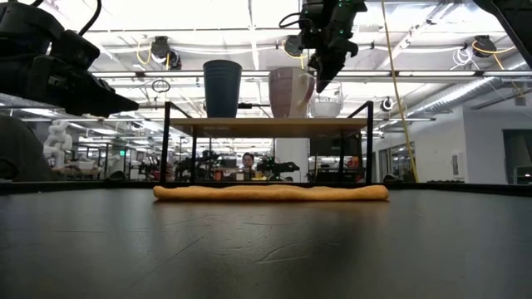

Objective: Stack small to large cups/mugs on shelf
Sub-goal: Put the transparent mug on the shelf

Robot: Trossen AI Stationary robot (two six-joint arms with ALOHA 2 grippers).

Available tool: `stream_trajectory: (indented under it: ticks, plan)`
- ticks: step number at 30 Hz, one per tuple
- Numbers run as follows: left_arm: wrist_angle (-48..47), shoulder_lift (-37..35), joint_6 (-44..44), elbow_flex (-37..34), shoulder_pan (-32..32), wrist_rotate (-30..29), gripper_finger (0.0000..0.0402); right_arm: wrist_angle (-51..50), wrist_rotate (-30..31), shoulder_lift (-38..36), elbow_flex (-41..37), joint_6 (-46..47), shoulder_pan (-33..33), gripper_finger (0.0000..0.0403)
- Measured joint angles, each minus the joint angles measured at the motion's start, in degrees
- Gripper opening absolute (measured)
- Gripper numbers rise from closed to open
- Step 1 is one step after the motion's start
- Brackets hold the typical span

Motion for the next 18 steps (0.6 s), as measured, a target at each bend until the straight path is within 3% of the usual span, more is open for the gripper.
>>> stream_trajectory:
  ticks: [18]
  plan:
    - [0.0, 0.0, 0.0, 0.0, 0.0, 0.0, 0.0017, -0.4, -2.7, 1.0, 0.0, 0.0, 0.0, 0.0000]
